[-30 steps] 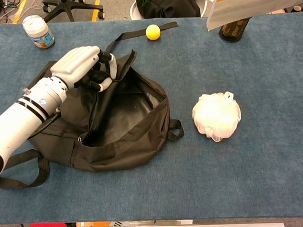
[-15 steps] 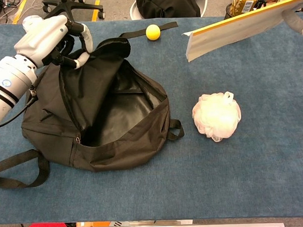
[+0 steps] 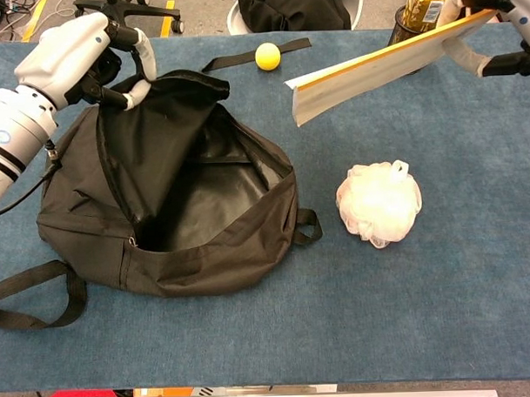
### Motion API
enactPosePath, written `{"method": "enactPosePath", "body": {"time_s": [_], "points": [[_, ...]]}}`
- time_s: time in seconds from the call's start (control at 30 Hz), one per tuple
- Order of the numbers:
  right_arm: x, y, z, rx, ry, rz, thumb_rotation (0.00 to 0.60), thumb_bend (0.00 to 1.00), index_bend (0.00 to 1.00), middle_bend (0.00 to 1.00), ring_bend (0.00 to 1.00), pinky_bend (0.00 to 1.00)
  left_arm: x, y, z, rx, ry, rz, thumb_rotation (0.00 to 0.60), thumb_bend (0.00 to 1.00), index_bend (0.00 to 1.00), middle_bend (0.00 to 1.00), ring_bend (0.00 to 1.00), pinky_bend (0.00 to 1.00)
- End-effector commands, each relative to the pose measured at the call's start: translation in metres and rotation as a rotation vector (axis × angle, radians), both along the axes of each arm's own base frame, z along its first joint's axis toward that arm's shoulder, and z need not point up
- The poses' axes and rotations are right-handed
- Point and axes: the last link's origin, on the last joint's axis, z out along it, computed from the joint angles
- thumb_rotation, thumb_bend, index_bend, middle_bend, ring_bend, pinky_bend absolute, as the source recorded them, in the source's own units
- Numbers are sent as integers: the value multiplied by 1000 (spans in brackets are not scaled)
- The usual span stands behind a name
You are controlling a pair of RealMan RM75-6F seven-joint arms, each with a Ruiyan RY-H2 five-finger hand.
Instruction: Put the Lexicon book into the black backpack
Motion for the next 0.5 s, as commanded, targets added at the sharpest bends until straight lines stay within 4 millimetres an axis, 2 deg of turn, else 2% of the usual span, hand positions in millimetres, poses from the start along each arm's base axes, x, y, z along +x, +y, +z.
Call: {"method": "enactPosePath", "body": {"time_s": [0.03, 0.5], "points": [[6, -4, -11, 29, 19, 25, 600, 442, 891, 797, 568, 585, 0, 0, 1, -2, 6, 1, 600, 580, 784, 908, 906, 1000], [43, -21, -52, 65, 30, 141, 600, 442, 892, 803, 575, 597, 7, -1, 26, 49, -28, -17, 600, 581, 784, 908, 906, 1000]]}}
